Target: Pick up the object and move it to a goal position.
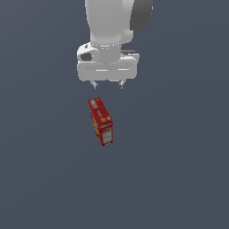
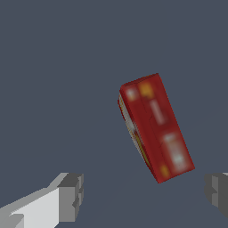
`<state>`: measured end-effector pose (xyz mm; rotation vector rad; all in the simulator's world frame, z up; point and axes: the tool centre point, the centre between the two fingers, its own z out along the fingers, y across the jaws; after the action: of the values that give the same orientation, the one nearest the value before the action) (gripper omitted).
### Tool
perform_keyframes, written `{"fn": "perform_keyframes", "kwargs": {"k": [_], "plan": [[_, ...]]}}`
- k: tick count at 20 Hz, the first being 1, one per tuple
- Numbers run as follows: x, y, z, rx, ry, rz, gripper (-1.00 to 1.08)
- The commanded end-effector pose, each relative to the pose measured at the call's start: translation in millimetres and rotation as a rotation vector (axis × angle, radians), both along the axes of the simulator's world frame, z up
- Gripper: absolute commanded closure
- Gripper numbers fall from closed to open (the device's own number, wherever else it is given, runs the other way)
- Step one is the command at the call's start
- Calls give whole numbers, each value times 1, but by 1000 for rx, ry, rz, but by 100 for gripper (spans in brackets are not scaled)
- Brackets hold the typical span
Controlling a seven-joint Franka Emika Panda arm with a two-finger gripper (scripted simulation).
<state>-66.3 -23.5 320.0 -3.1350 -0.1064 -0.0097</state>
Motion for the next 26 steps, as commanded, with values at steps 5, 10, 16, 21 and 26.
{"fn": "perform_keyframes", "kwargs": {"k": [5,10,16,21,26], "plan": [[9,-12,-19,-1,1,95,-92],[18,-24,-40,-2,2,197,-92],[25,-37,-61,-4,4,296,-92],[29,-44,-72,-5,4,348,-92],[30,-47,-77,-6,5,373,-92]]}}
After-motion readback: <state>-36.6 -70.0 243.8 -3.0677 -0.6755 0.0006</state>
